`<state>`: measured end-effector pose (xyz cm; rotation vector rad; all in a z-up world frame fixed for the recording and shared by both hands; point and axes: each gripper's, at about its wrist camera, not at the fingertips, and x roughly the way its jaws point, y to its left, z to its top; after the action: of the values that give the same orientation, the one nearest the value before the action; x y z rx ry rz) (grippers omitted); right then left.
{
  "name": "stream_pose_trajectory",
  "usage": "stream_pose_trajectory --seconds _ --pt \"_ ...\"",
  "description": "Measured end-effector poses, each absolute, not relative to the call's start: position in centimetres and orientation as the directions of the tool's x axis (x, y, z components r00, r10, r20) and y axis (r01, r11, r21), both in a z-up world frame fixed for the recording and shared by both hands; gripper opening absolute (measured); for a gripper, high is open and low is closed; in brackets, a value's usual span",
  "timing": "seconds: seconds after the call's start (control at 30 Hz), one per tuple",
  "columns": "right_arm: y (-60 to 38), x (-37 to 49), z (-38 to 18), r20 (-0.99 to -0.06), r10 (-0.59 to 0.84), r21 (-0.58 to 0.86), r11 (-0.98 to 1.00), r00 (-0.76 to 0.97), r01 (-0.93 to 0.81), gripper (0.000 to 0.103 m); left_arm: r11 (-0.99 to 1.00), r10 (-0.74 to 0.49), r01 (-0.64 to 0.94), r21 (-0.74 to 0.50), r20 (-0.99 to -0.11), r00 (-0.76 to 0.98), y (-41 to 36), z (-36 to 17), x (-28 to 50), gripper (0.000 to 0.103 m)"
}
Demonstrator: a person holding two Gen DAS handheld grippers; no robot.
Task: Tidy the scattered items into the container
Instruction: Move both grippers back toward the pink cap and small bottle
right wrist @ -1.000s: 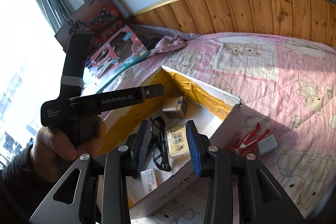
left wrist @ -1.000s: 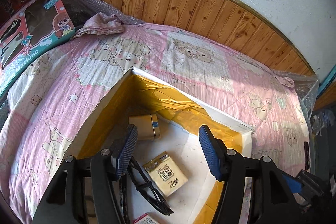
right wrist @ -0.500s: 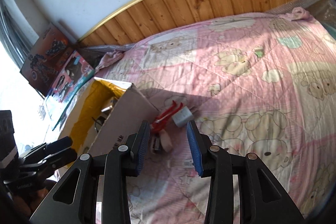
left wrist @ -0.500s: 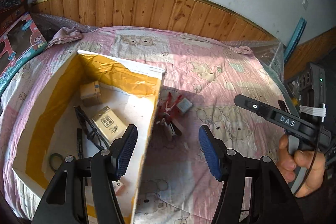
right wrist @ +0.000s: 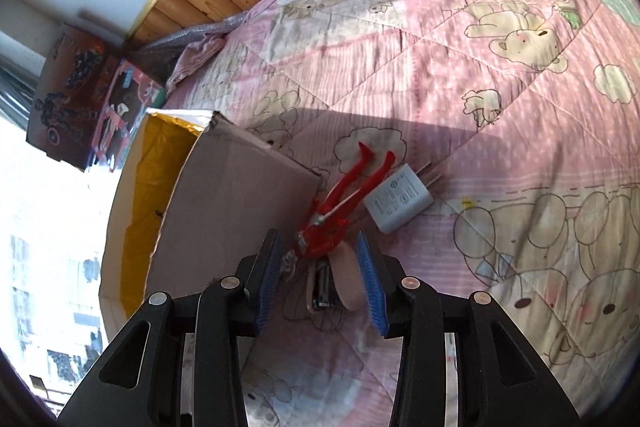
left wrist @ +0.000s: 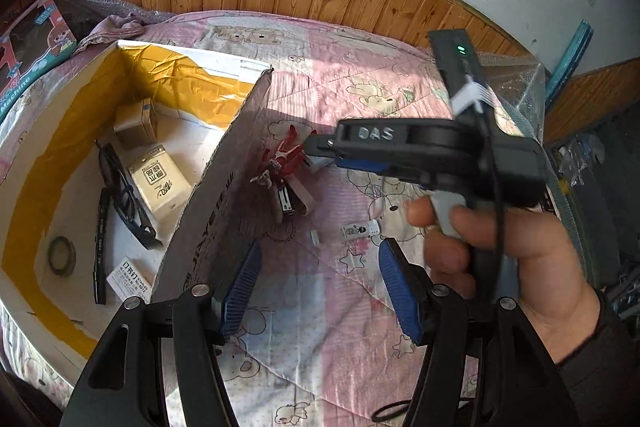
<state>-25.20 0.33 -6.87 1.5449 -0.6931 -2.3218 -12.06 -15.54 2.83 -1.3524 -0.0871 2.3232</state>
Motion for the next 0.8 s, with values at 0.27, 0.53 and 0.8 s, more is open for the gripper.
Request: stream_pose_trajectory --seconds 0.27,0.53,0.8 --pt "-2.8 -25.6 -10.8 -0.915 -0.32 0.288 -0.945 -0.246 0.155 0.048 -0.903 0.401 -0.325 -0.28 -0.819 -0.41 -16.3 2.5 -12.3 0.062" --pt "7.5 -17.4 -6.7 -0.855 -0.42 0.423 -0.904 -0.305 0.059 0.05 -0.878 0.448 -0.354 -0.323 -0.816 -0.366 -14.8 0.9 -13.0 0.062" --pt "11.1 -13.2 -7.0 -0.822 -0.422 0.484 -0.871 -0.382 -0.079 0.052 -0.871 0.423 -0.401 -0.284 -0.849 -0.318 -11.5 -2.3 -11.8 0.062"
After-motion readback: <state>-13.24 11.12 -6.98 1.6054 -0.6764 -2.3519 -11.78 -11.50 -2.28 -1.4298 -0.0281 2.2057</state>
